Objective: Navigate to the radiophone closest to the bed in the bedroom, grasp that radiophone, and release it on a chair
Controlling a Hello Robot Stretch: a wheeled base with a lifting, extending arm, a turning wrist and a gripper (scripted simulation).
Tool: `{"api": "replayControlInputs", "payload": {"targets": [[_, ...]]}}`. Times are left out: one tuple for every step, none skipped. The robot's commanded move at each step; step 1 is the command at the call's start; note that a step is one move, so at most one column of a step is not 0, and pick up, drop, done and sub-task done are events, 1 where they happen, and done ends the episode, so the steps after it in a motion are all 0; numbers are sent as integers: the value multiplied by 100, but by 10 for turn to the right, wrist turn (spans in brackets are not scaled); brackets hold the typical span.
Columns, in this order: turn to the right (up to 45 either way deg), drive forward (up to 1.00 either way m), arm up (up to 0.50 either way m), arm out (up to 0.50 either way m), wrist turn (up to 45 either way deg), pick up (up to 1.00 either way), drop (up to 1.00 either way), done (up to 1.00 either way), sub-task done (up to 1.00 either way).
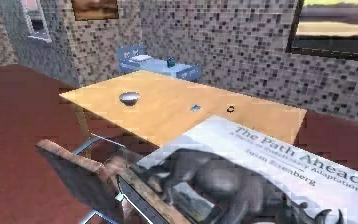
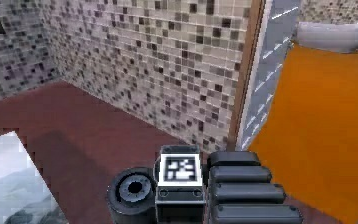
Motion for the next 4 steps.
{"api": "replayControlInputs", "payload": {"targets": [[180,0,0,0,0,0,0,0,0],[-450,0,0,0,0,0,0,0,0],[-450,0,0,0,0,0,0,0,0],[-120,0,0,0,0,0,0,0,0]]}}
